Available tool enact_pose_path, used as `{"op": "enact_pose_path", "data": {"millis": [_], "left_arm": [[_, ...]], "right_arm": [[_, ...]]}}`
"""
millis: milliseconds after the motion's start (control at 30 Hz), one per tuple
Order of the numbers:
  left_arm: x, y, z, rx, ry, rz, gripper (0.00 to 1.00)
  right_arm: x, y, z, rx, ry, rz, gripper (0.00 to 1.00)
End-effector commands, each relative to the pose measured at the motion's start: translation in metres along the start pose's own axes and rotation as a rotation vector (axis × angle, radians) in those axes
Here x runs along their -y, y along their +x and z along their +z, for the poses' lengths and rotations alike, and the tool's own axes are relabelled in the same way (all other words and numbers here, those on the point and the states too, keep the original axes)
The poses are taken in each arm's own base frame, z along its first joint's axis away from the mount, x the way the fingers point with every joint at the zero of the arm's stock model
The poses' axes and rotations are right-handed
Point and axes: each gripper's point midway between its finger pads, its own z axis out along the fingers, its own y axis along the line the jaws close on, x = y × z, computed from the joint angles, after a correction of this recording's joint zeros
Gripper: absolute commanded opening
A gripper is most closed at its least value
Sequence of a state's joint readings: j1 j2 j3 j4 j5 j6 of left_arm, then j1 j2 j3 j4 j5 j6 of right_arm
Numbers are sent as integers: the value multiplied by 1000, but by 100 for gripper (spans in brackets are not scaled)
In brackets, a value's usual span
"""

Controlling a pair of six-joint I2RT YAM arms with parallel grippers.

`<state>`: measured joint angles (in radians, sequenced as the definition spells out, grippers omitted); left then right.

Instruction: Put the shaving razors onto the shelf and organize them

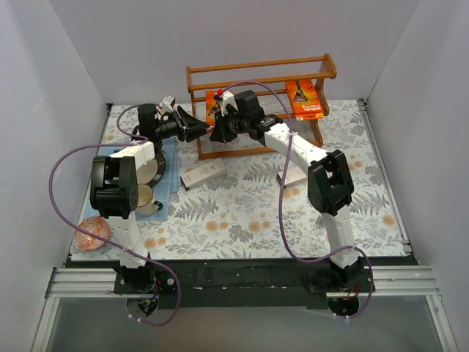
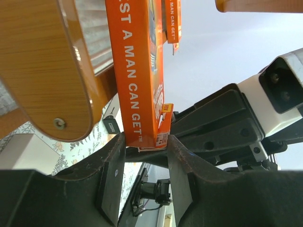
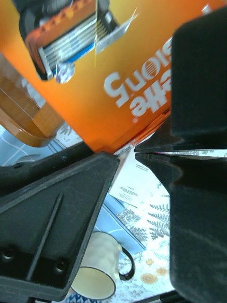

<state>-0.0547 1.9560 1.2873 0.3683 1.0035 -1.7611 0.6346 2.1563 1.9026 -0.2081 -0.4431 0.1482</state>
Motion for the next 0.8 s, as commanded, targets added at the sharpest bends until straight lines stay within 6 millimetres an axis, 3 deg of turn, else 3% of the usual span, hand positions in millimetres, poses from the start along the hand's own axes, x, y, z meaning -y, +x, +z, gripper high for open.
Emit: {"op": "enact_pose_path", "data": {"millis": [0, 200, 333, 467, 533, 700, 767], "left_arm": [[20, -8, -12, 51, 16, 54, 10], [7, -16, -7, 57, -10, 12, 21], [3, -21, -5, 65, -32, -2, 34], [2, -21, -8, 67, -35, -6, 38], [1, -20, -9, 66, -37, -10, 38], [5, -21, -9, 51, -8, 21, 17], [7, -20, -8, 30, 12, 29, 14]], "right_arm": [[12, -32, 0, 82, 43, -74, 8], [17, -33, 5, 84, 54, -71, 8], [20, -31, 6, 82, 58, -71, 8], [20, -32, 8, 86, 54, -64, 8], [19, -32, 10, 88, 45, -60, 8], [16, -32, 12, 89, 35, -51, 8], [16, -34, 10, 92, 34, -49, 8]]}}
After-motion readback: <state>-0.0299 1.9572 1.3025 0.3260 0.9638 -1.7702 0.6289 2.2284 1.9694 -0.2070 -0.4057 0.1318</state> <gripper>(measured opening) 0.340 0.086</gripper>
